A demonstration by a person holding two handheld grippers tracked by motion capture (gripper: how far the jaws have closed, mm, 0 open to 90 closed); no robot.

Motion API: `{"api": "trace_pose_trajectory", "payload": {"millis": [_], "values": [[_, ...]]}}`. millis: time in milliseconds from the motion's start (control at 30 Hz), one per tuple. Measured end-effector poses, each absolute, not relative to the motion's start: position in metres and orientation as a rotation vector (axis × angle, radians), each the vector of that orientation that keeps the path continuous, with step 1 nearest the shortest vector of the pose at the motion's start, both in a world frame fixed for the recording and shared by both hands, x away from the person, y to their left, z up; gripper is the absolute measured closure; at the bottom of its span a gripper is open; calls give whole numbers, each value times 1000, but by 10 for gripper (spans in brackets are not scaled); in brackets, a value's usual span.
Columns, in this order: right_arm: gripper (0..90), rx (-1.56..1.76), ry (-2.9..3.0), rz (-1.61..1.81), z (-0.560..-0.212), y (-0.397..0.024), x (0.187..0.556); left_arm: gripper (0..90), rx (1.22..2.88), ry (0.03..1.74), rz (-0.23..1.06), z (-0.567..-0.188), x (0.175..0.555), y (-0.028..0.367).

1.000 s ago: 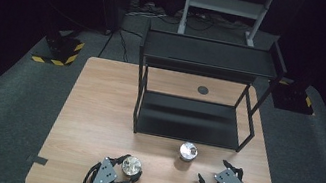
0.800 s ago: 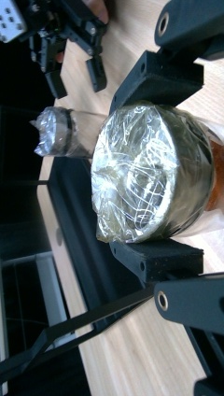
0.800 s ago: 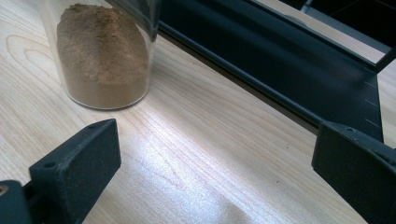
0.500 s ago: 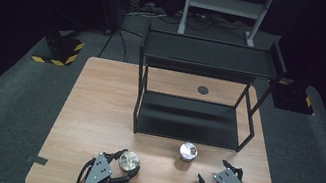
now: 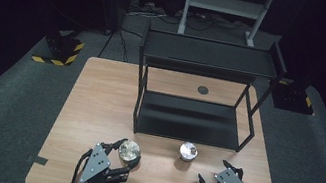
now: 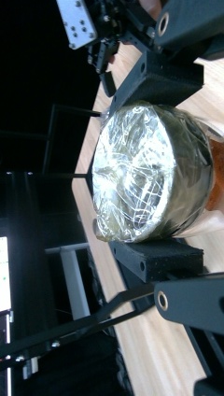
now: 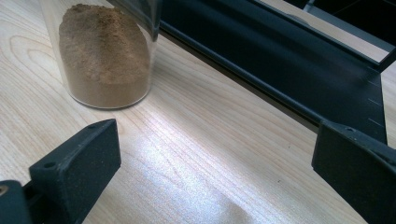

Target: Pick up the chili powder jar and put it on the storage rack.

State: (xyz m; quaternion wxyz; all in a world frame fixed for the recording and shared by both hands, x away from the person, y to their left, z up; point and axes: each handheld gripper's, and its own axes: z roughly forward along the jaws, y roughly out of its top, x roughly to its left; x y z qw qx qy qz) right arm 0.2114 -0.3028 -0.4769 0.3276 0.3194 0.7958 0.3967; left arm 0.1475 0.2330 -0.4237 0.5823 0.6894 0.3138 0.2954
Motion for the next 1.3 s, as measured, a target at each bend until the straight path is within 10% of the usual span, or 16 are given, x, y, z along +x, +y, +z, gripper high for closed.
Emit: {"api": "trace_pose_trajectory", "payload": {"millis": [1300], "values": [[2, 830, 2091, 1050, -477, -305, 212, 345, 1532, 702, 680, -371, 202, 204]]}}
